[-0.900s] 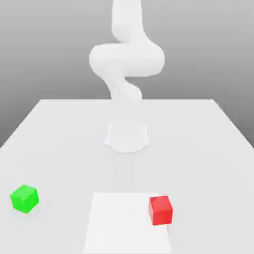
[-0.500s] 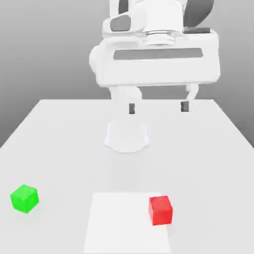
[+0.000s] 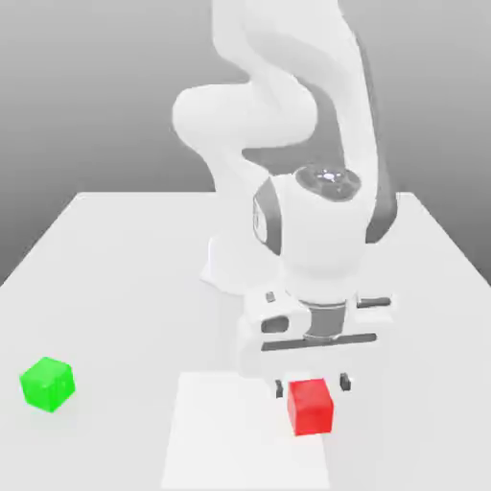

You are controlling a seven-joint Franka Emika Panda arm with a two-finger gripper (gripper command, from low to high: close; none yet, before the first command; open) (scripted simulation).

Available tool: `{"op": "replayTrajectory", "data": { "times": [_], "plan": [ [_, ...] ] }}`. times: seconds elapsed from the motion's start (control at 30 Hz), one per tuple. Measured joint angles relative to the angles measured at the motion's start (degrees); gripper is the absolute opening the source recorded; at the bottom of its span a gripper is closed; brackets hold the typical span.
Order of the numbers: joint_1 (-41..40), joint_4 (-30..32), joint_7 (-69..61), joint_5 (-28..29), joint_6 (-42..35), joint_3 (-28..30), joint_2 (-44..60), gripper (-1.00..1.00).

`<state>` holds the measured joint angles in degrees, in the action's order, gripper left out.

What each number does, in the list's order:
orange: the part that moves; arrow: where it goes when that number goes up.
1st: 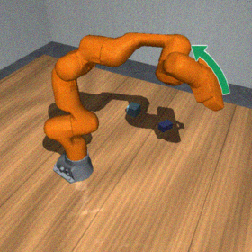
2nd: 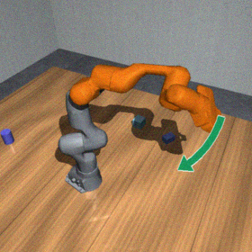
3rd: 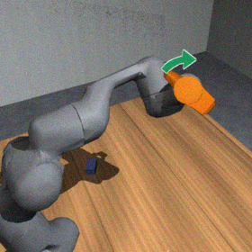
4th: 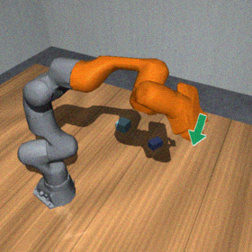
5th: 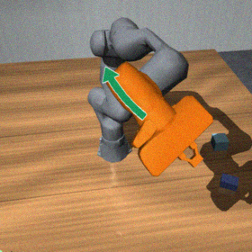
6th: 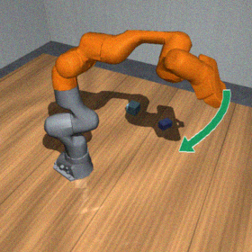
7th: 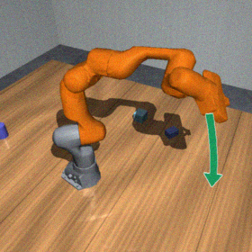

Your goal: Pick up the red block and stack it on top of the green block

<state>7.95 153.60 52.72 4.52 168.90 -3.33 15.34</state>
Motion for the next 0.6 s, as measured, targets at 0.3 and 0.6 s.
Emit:
{"op": "replayTrajectory", "data": {
  "times": [0.3, 0.6],
  "plan": [
    [-0.5, 0.5, -0.5, -0.8, -2.5, -0.7, -3.0, -1.00],
    [-9.8, 0.3, -13.3, -3.9, -12.1, 1.8, -12.3, -1.00]
  ]
}}
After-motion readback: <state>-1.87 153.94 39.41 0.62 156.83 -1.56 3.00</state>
